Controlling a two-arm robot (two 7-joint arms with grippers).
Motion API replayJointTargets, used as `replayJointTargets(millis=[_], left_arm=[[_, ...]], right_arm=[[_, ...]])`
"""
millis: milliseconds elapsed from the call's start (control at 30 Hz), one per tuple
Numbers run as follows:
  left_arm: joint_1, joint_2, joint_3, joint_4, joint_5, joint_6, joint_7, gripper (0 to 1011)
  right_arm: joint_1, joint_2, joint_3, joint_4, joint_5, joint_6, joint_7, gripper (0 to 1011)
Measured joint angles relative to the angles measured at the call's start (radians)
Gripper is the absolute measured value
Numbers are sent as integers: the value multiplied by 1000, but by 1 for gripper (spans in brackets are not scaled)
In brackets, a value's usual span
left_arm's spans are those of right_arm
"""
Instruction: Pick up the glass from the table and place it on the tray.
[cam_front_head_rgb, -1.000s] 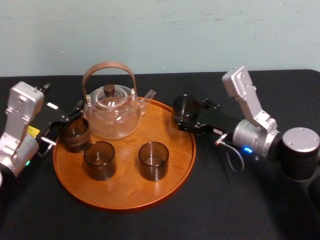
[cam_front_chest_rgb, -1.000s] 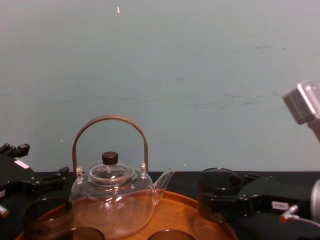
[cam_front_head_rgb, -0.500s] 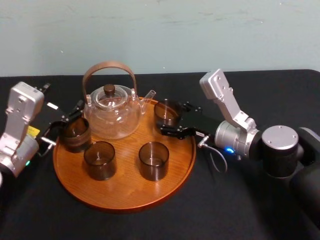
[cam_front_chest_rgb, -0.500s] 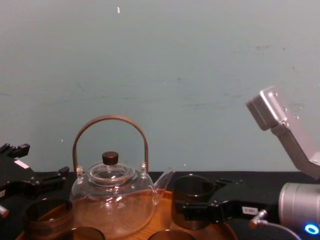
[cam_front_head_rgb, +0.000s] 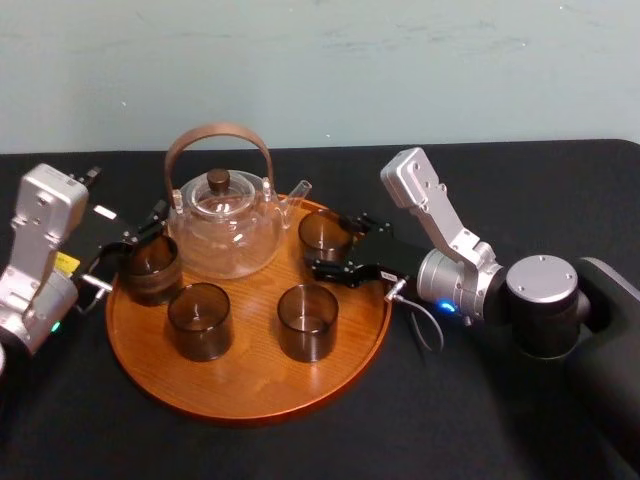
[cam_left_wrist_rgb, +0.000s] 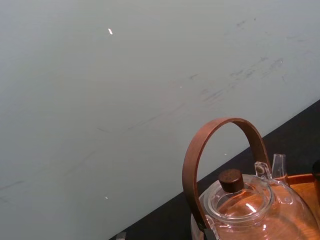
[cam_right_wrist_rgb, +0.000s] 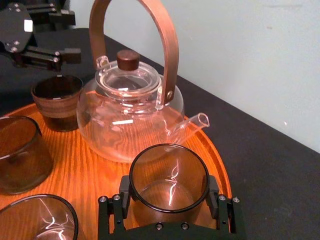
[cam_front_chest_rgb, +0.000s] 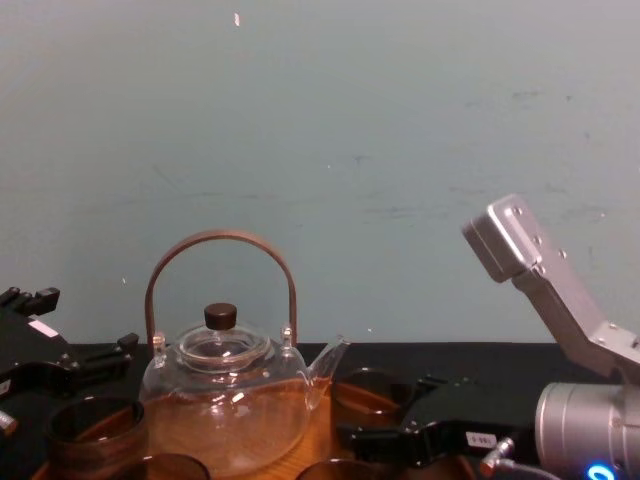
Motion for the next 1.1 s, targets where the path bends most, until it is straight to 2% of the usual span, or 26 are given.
replayJointTargets(millis=[467,667,867,1100], left_arm=[[0,0,0,0,0,0,0,1001],[0,0,0,0,0,0,0,1001],[0,0,0,0,0,0,0,1001],[0,0,0,0,0,0,0,1001]], right_arm=[[-3,2,-2,3,-11,1,-6,902],[-4,2,-1,3,-10,1,-6,1002],[-5,2,3,1,-6,1,-3,1002],[-22,15,18,-34,9,-6,6,1002]])
